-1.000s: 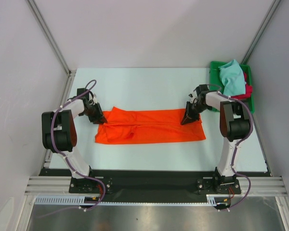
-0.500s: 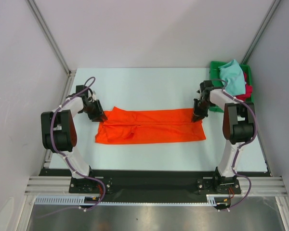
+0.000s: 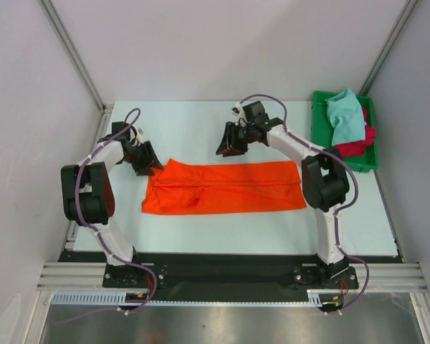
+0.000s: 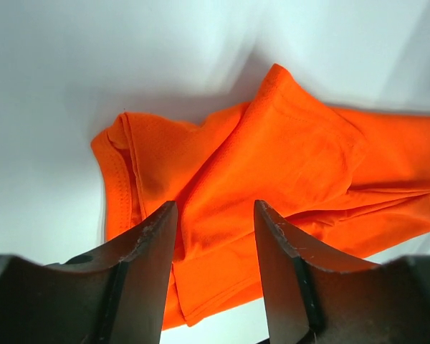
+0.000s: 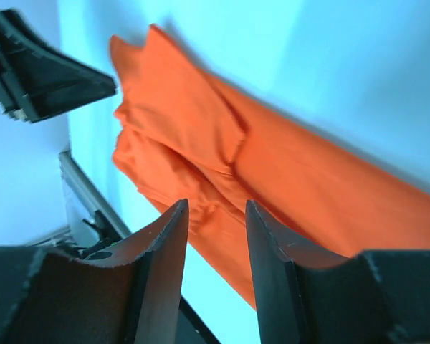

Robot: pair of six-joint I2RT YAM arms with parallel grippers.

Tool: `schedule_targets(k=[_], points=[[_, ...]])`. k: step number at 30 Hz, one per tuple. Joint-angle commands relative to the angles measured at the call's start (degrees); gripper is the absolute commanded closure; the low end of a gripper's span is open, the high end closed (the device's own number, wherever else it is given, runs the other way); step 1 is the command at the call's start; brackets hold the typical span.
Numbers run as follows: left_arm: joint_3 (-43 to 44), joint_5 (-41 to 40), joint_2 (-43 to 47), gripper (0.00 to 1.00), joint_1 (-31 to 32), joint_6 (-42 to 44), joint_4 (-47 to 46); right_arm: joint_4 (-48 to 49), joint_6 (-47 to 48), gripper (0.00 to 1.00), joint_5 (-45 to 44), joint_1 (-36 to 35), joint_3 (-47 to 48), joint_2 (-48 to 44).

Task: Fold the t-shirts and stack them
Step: Fold the tshirt

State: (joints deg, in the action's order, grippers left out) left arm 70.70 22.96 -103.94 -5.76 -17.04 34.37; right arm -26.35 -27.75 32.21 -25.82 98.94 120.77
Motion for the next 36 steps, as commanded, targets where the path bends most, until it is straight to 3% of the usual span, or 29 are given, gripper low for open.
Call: schedule_targets(k=[1,8,15,17,21,28,36], points=[[0.24,2.26,-0.56,0.48,-0.31,-0.45,-3.77,0.51,-2.66,0.57,5.32,-1.07,2.93,1.57],[-1.62,2.88,-2.05,0.49,-0.3,0.51,-4.93,2.08,-2.39,0.57,7.25,-1.07,-3.29,1.4],[-1.7,1.91,-3.55,0.58,-0.22,1.04,-4.57,1.65,-2.66,0.61,7.52,-1.16,-5.95,2.45],[-1.35,2.44,-3.99,0.63,-0.22,1.13,-4.4,1.22,-2.92,0.63,9.01,-1.07,-6.03,4.02],[-1.79,2.18,-2.68,0.85,-0.13,0.87,-4.57,0.68,-3.02,0.66,8.75,-1.07,-7.17,5.26],[-3.9,1.56,4.18,0.99,-0.22,0.25,-3.52,-0.64,-2.4,0.68,7.43,-0.81,-9.2,6.84],[-10.13,0.24,9.37,1.0,-0.22,-0.19,-2.55,0.16,-2.66,0.68,8.92,-0.02,-9.64,8.08]])
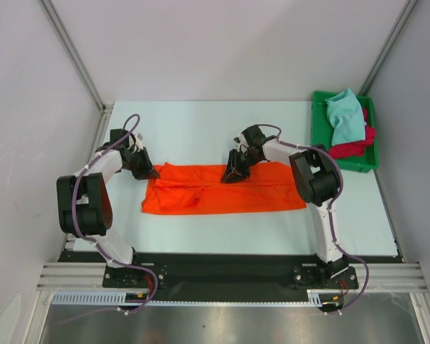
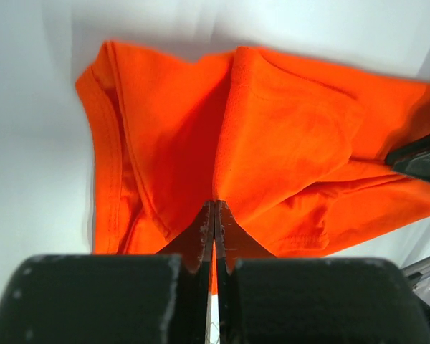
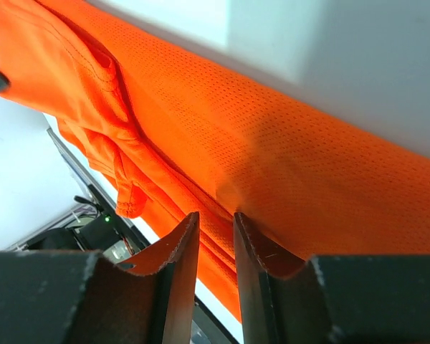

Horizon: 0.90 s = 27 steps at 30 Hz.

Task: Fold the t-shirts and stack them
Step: Fold the tshirt

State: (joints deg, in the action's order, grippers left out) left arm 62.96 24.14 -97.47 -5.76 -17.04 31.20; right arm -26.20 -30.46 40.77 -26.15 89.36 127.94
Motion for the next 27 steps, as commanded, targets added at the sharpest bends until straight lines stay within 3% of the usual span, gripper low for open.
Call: schedule_targets(k=[1,7,11,17,22,27], points=[[-3.19,-1.11,3.6,1.0,-0.22,-0.19,0.27,-0.08,0.13,0.69,0.45,0.31,-0.07,1.0],[-6.88,-2.69,4.22,0.96,-0.22,-0.28,-0.7,-0.43,0.93,0.68,0.71,0.14,-0.68,1.0],[-6.8,-3.75,3.17,0.78,-0.22,0.25,-0.97,-0.61,1.19,0.68,0.89,0.31,-0.59,0.91],[-2.68,-7.53,8.34,0.65,-0.13,0.34,2.89,-4.91,4.35,0.68,-1.48,0.4,3.71,-0.32],[-1.78,-1.65,12.12,0.68,0.66,-2.2,2.03,-8.96,6.29,0.68,-3.68,0.58,8.01,-2.07],[-4.24,2.39,9.33,0.7,3.47,-5.2,-3.15,-11.86,7.69,0.66,-5.7,1.63,9.87,-4.01]])
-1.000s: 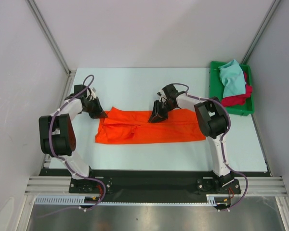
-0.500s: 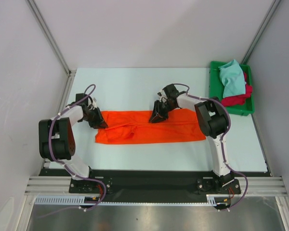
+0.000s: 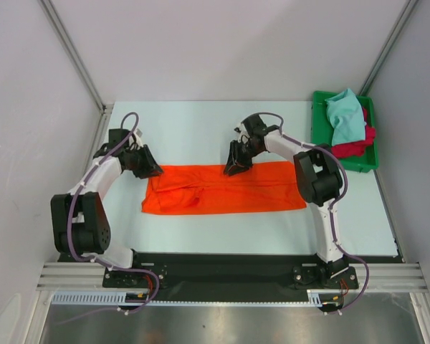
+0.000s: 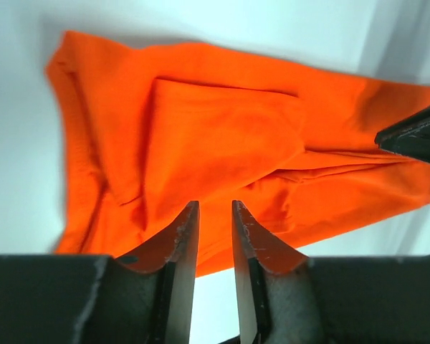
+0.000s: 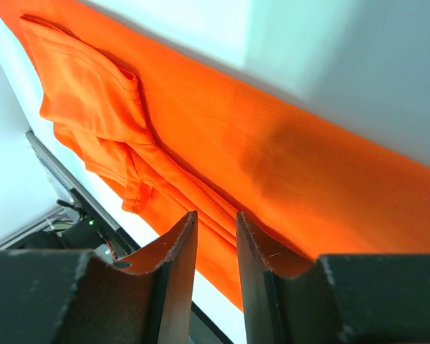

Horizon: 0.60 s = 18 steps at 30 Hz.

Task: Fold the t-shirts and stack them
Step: Fold the tshirt

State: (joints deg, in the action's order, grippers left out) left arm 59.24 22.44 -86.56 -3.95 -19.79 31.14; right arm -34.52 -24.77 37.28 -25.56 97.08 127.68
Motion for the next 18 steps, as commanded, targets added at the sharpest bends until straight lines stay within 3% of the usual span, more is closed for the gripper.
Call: schedule_targets(k=[1,12,18], points=[[-1.14,4.72,-2.46,0.71,1.75,-2.71,-3.79,-3.62,2.19,0.66,-2.56,1.21,1.89,-4.19],[-9.41,1.92,-11.34,0.74,1.13,-1.92,-10.22,-2.92,3.77,0.61,-7.83,6.48,-10.93,-18.06],[-7.57,-2.13,-4.61,0.63,1.31,-2.53,-7.23,-9.85,9.56,0.58,-19.07,8.6,-16.65,-22.03]])
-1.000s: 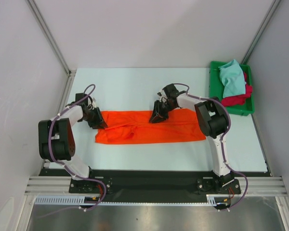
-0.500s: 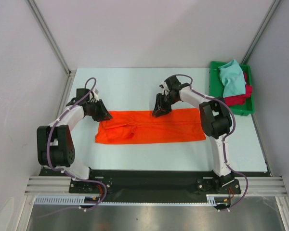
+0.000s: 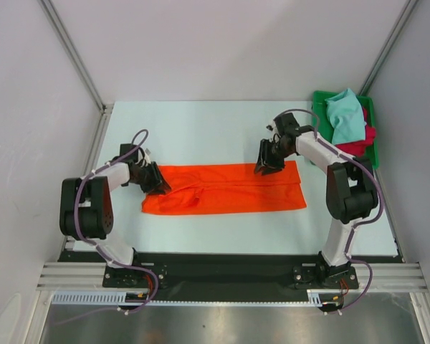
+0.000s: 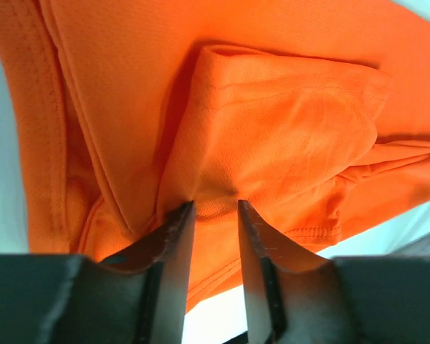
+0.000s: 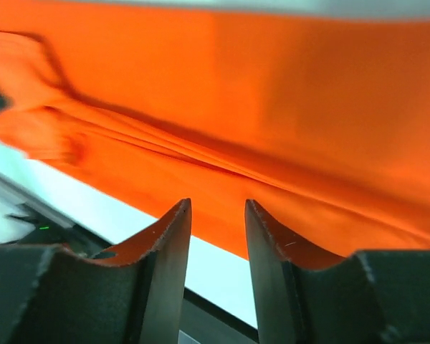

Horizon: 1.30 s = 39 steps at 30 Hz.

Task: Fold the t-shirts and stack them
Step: Fold the tshirt

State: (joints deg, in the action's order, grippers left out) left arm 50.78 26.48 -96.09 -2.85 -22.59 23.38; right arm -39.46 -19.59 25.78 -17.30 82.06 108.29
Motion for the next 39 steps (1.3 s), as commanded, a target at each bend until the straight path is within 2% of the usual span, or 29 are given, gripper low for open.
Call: schedule_targets(k=[1,6,12,13,19,26,29,39], points=[[2.29,-7.57,6.26,0.6,0.82,0.09,2.36,-5.62,5.43,0.57,-9.94,0.51,-2.25,-3.08],[5.29,-8.46,14.42,0.57,2.41,-2.54,8.18,-7.56,5.44,0.55,-9.35,5.95,-7.96,-8.6],[-4.53,-8.2,22.87,0.55,2.41,-7.89,7.21,-4.58,5.71,0.56,-8.29,12.63,-19.28,-14.76],[-5.42,-8.11,25.84,0.55,2.41,-8.43,6.95,-3.35,5.53,0.56,-8.29,13.25,-20.44,-15.99],[-9.38,-5.05,31.14,0.54,2.5,-9.93,7.4,-0.8,0.44,0.63,-10.3,16.51,-23.7,-18.2],[-10.97,-1.34,30.88,0.57,2.41,-11.16,5.54,1.4,-2.2,0.72,-11.1,16.77,-23.09,-18.02],[-11.06,-1.26,29.92,0.57,2.41,-10.37,4.75,3.16,-3.17,0.72,-11.28,16.86,-23.52,-18.73],[-12.64,3.49,20.42,0.59,2.41,-8.53,-0.34,4.13,0.16,0.66,-17.25,16.69,-21.15,-12.93]])
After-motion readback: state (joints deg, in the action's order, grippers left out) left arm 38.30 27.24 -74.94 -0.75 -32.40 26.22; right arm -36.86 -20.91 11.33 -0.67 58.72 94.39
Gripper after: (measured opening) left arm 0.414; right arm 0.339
